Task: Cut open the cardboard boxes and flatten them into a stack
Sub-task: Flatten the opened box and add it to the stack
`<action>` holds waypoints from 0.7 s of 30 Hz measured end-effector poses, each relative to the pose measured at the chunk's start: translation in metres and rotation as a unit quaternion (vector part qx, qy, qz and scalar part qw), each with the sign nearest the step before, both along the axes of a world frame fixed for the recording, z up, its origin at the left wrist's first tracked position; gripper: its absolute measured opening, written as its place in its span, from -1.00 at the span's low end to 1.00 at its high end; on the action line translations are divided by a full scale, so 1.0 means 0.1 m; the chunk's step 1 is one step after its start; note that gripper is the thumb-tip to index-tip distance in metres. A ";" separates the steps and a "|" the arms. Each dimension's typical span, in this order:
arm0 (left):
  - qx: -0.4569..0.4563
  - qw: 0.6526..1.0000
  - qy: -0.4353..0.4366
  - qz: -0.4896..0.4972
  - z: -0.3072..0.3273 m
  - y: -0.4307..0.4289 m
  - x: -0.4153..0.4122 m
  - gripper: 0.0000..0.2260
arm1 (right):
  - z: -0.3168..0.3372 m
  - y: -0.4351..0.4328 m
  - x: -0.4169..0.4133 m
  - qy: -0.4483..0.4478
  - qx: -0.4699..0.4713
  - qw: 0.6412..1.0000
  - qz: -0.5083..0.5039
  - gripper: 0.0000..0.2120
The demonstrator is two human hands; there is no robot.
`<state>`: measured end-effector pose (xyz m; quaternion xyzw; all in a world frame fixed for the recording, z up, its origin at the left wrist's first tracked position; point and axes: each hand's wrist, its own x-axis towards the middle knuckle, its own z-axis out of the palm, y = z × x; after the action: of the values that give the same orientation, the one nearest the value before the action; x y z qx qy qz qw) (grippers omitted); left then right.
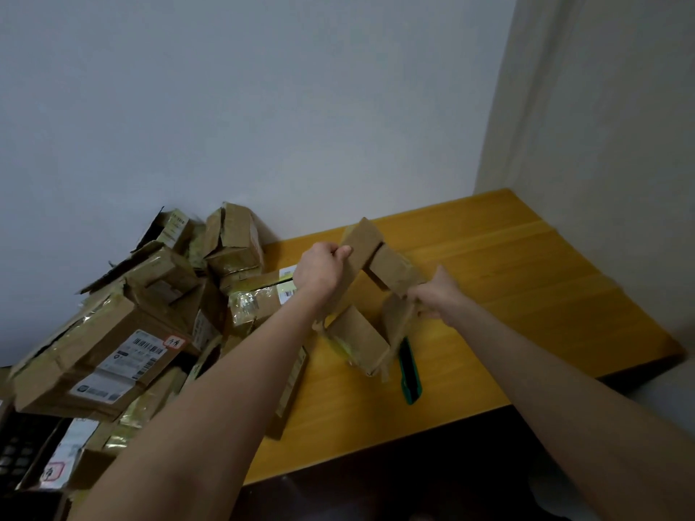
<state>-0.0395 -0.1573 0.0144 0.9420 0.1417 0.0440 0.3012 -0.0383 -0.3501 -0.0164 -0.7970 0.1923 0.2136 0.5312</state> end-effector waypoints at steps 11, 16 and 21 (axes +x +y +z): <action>-0.123 0.991 0.035 -0.023 0.03 0.03 0.07 -0.72 | -0.12 -0.02 -0.11 -0.158 -0.392 0.889 0.176 -0.17; -0.084 0.992 0.043 -0.079 0.10 -0.16 0.04 -0.67 | 0.01 0.18 -0.07 -0.147 -0.423 0.883 0.142 0.15; -0.065 0.991 0.046 -0.106 0.12 -0.15 0.02 -0.79 | 0.05 0.10 -0.04 -0.192 -0.405 0.880 0.158 -0.06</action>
<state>-0.0378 -0.1721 0.0260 0.9310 0.0570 -0.0405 0.3583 -0.0421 -0.3399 -0.0115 -0.9878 0.0276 0.0411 0.1476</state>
